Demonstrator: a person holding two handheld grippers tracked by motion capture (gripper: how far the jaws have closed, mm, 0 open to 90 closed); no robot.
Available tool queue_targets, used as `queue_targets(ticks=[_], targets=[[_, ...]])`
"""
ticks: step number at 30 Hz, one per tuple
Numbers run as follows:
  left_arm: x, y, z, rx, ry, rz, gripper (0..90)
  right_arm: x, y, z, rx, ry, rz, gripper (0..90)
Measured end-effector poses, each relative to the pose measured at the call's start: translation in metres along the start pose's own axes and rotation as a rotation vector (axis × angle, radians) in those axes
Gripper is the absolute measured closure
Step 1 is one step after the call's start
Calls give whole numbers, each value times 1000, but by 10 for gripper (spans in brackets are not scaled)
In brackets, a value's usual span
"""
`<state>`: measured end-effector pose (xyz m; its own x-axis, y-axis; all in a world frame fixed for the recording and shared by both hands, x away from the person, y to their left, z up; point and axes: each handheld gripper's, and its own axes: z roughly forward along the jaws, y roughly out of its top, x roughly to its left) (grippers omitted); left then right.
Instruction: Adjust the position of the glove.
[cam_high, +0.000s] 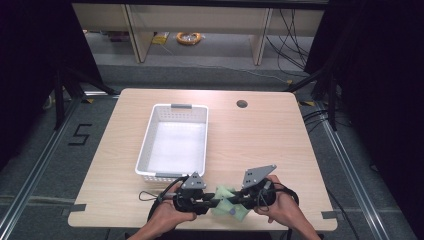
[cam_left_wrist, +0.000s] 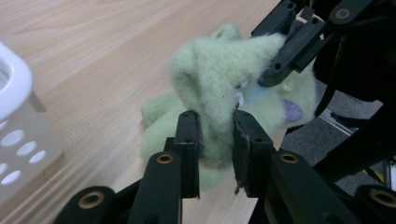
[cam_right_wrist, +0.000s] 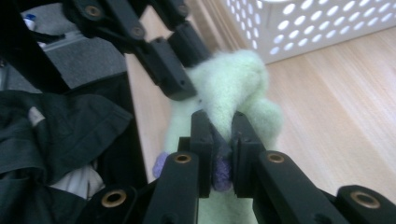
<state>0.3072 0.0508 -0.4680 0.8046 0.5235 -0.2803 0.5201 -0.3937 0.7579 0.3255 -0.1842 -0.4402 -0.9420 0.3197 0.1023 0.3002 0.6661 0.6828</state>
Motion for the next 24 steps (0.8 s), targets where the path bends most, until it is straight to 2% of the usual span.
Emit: queue_targets(ticks=[3,5,6,7,9,10,11,13,14,15,18,19,20,21,22,24], targets=[[1,0,-1,7,-18,-30,757,-5,4,1,12,-10,5,829],[-1,-1,0,1,-14,-39,764,-9,9,3,27,-19,-7,829],[-1,-2,1,-2,-23,-59,767,-11,11,4,37,-22,-28,829],[-1,-3,1,5,-34,-54,769,-12,14,6,51,-15,-23,829],[-1,-5,3,11,-28,-58,770,-15,18,9,76,-3,-45,829],[-1,-6,3,13,-30,-86,770,-16,19,10,97,-4,-35,829],[2,-7,4,20,-41,-77,770,-16,19,12,104,6,-30,829],[3,-9,6,30,-27,-89,770,-20,18,17,110,17,-48,829],[4,-10,7,36,-49,-99,770,-19,17,18,117,17,-21,828],[5,-11,9,32,-45,-112,770,-22,16,21,111,27,-37,828],[6,-14,10,50,-49,-110,770,-26,9,25,109,44,-20,821],[6,-15,11,55,-48,-113,770,-26,7,26,109,36,-5,817],[6,-15,11,51,-38,-118,770,-27,6,28,107,44,-18,812],[7,-15,11,58,-54,-120,770,-27,4,30,99,39,-8,800],[7,-15,10,54,-55,-124,770,-27,3,29,96,48,15,784],[7,-16,10,58,-56,-119,769,-27,0,29,79,38,30,734]])
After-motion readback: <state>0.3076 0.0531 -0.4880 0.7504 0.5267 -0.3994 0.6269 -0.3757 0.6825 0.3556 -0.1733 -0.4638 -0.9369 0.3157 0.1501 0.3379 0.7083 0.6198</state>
